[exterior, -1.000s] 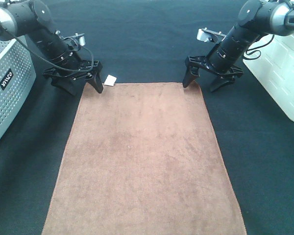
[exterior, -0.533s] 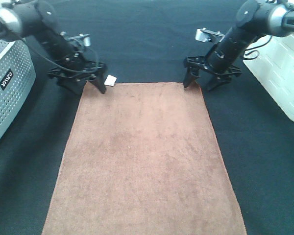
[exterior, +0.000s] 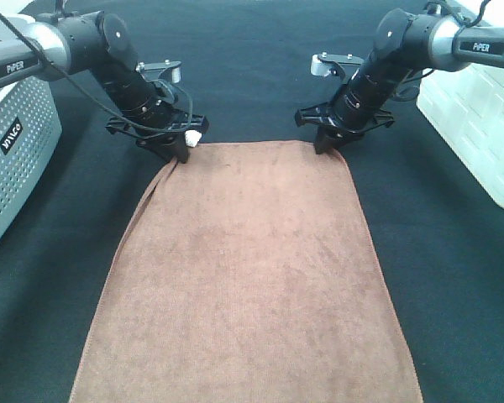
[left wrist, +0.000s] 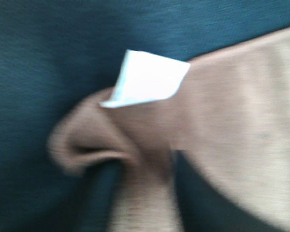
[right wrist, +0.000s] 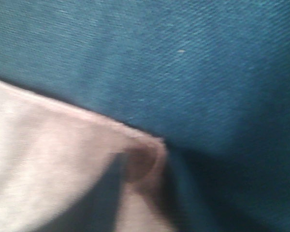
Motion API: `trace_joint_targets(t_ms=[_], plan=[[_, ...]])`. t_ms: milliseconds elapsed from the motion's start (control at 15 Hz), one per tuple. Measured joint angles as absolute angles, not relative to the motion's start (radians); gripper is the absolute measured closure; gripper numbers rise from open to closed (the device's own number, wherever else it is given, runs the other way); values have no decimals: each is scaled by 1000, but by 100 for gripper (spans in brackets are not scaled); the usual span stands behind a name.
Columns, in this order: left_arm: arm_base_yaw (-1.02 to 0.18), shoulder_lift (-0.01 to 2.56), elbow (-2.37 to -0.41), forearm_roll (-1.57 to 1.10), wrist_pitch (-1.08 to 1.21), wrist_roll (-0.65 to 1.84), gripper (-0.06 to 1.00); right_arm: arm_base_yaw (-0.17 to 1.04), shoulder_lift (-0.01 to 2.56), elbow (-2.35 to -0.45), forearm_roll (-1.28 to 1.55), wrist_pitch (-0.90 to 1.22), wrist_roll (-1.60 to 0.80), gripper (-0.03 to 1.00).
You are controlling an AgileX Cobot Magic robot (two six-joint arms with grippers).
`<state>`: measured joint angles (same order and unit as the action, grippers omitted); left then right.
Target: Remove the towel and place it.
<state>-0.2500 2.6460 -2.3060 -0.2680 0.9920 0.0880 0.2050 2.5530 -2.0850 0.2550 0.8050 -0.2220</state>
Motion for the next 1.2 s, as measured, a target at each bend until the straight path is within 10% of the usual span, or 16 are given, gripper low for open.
trace_joint_targets(t_ms=[133, 1200], plan=[[-250, 2647, -2306, -255, 991, 90, 93, 205, 2555, -2085, 249, 804, -222, 97], [-256, 2628, -2450, -60, 911, 94, 94, 215, 2481, -2131, 189, 566, -222, 97]])
